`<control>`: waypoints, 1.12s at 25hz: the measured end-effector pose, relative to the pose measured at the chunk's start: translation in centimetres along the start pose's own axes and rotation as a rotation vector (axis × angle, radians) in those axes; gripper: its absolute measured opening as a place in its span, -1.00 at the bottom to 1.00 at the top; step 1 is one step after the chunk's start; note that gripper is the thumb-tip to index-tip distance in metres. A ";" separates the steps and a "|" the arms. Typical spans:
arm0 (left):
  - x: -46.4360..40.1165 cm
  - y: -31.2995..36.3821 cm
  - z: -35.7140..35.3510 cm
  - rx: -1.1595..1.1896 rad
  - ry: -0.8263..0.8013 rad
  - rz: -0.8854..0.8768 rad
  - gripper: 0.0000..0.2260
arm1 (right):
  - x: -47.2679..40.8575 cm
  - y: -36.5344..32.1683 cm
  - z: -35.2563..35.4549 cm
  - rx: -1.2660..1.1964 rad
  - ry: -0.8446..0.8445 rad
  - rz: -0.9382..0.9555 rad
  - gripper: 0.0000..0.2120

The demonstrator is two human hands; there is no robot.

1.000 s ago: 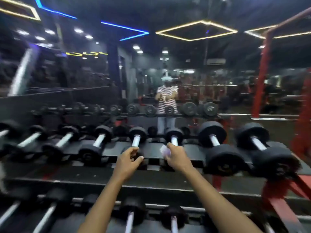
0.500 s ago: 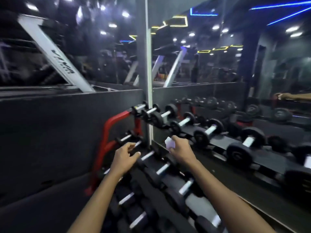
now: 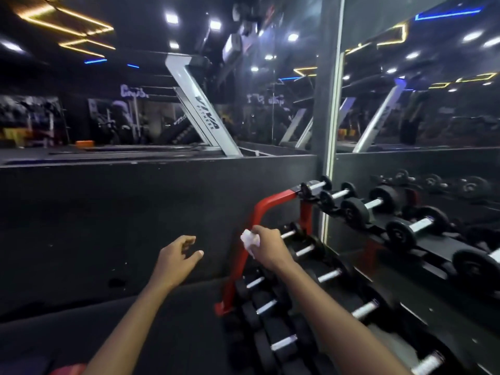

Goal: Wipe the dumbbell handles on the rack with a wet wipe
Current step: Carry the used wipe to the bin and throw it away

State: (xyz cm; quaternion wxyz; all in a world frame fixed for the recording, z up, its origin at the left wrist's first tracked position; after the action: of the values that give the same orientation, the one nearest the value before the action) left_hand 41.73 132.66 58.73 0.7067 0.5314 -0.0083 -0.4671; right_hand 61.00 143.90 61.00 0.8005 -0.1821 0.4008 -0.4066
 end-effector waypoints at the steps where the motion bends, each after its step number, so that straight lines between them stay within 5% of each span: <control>1: -0.9 -1.3 1.0 -0.016 0.017 0.009 -0.65 | -1.0 -1.1 -1.8 0.001 -0.032 0.019 -0.84; 6: -5.0 -7.1 4.9 -0.111 0.115 0.076 -0.64 | -6.3 -4.3 -9.8 -0.025 -0.139 0.109 -0.68; 14: -10.5 -14.9 11.2 -0.202 0.329 0.228 -0.64 | -15.8 -8.5 -22.1 -0.086 -0.293 0.232 -0.86; 28: -8.7 -30.0 32.0 -0.479 0.641 0.459 -0.66 | -13.5 -28.6 -48.5 -0.285 -0.619 0.469 -0.89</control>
State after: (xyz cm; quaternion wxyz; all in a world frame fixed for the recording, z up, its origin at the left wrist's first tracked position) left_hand 1.00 114.73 54.07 0.8615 0.4553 0.2015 -0.0992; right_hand 3.57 139.09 55.59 0.9210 -0.3085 0.2243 -0.0796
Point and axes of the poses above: each hand's wrist, its own x-axis away from the middle knuckle, its own z-axis out of the back of the hand, y = z × x, the point moved 8 cm from there along -x, towards the middle knuckle, and after that the axes turned 8 degrees about y, right-handed, at the moved point
